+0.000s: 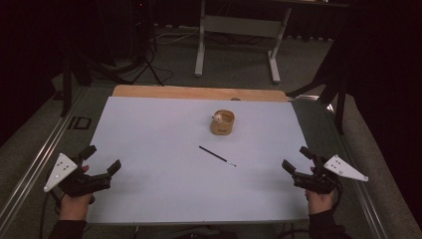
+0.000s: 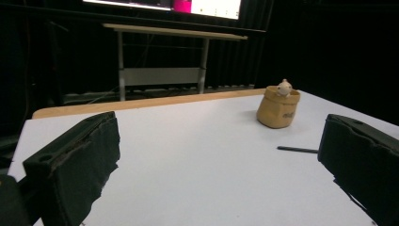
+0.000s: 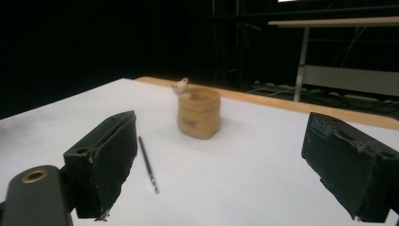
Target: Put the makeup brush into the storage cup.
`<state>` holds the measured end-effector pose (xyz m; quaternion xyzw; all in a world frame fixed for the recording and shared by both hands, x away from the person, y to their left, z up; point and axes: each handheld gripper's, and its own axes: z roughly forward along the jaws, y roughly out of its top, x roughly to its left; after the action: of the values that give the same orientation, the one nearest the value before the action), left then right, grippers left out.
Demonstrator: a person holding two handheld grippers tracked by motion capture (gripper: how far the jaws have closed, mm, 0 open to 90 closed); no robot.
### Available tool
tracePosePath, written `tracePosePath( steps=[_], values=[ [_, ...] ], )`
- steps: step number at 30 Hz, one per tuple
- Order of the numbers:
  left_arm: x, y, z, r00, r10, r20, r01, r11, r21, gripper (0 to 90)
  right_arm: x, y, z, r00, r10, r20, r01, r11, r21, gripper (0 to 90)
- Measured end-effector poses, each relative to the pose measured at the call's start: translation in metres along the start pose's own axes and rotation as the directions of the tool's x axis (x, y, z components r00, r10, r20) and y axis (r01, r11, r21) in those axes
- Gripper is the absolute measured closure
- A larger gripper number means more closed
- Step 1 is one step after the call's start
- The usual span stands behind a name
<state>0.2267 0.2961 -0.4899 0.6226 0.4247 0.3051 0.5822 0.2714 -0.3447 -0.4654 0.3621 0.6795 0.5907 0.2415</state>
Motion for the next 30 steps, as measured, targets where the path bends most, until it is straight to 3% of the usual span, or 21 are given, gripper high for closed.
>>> tracePosePath(
  steps=[21, 24, 25, 30],
  values=[
    [-0.003, 0.000, -0.001, 0.9992, -0.013, 0.037, 0.013, 0.9999, -0.007, 0.3, 0.017, 0.014, -0.001, 0.9996, -0.028, -0.004, 0.028, 0.999, 0.031, 10.4],
    [-0.002, 0.000, -0.001, 0.9991, -0.020, 0.036, 0.021, 0.9998, -0.008, 0.3, 0.019, 0.020, 0.003, 0.9989, -0.037, -0.030, 0.038, 0.998, 0.056, 10.5],
    [-0.002, 0.001, -0.001, 0.9986, -0.038, 0.036, 0.039, 0.9992, -0.012, 0.3, 0.020, 0.024, 0.008, 0.9969, -0.011, -0.078, 0.017, 0.997, 0.069, 10.8],
    [-0.005, 0.002, -0.001, 0.9987, -0.023, 0.045, 0.023, 0.9997, -0.009, 0.3, 0.026, 0.037, 0.022, 0.9940, -0.012, -0.108, 0.025, 0.992, 0.121, 10.5]
  ],
)
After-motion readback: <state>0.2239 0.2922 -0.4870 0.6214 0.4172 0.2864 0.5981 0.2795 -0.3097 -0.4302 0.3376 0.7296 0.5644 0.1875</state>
